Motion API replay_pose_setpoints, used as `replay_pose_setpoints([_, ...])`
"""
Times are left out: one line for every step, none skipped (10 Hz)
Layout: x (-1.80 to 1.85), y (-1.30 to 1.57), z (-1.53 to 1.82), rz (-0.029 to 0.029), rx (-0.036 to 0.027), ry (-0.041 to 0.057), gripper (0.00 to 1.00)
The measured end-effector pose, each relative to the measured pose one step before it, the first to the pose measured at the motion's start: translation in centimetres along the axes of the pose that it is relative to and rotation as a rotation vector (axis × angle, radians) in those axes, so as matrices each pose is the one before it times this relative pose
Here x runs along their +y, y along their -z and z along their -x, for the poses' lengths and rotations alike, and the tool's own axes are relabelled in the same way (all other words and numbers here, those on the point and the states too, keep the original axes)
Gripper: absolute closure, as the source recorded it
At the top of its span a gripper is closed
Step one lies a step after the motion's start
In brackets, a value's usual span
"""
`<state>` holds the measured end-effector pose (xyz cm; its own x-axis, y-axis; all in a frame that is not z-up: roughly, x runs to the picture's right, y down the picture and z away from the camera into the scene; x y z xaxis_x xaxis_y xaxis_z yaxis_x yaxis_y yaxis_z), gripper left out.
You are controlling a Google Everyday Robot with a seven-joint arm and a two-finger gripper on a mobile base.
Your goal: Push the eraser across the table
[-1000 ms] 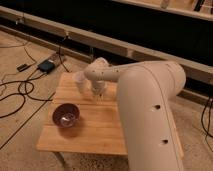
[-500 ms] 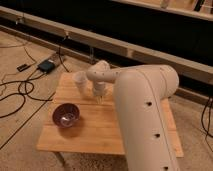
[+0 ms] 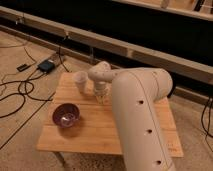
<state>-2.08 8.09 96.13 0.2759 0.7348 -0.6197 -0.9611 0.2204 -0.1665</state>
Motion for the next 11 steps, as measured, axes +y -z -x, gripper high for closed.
replay_pose_setpoints([-0.181, -0.148, 0.929, 0.00163, -0.00832, 0.00153, 0.9])
replay_pose_setpoints([-0.22, -0.096, 0.751, -0.00068, -0.00678, 0.00139, 0.9])
replay_pose_setpoints([-0.232, -0.113, 0.727, -0.00065, -0.0059, 0.00101, 0.9])
replay_pose_setpoints([-0.193, -0.072, 0.694, -0.00031, -0.00597, 0.00096, 0.9])
replay_pose_setpoints([-0.278, -0.222, 0.918, -0.00088, -0.00571, 0.00166, 0.9])
replay_pose_setpoints([-0.174, -0.161, 0.456, -0.00039, -0.00172, 0.00131, 0.9])
replay_pose_setpoints([-0.257, -0.125, 0.68, 0.00036, -0.00416, 0.00017, 0.9])
replay_pose_setpoints([-0.149, -0.085, 0.675, 0.00102, -0.00473, 0.00052, 0.9])
replay_pose_setpoints([-0.188, -0.183, 0.546, 0.00054, -0.00074, 0.0038, 0.9])
replay_pose_setpoints([0.123, -0.089, 0.697, 0.00086, -0.00361, 0.00754, 0.9])
replay_pose_setpoints([0.172, -0.053, 0.7, 0.0005, -0.00436, 0.0082, 0.9])
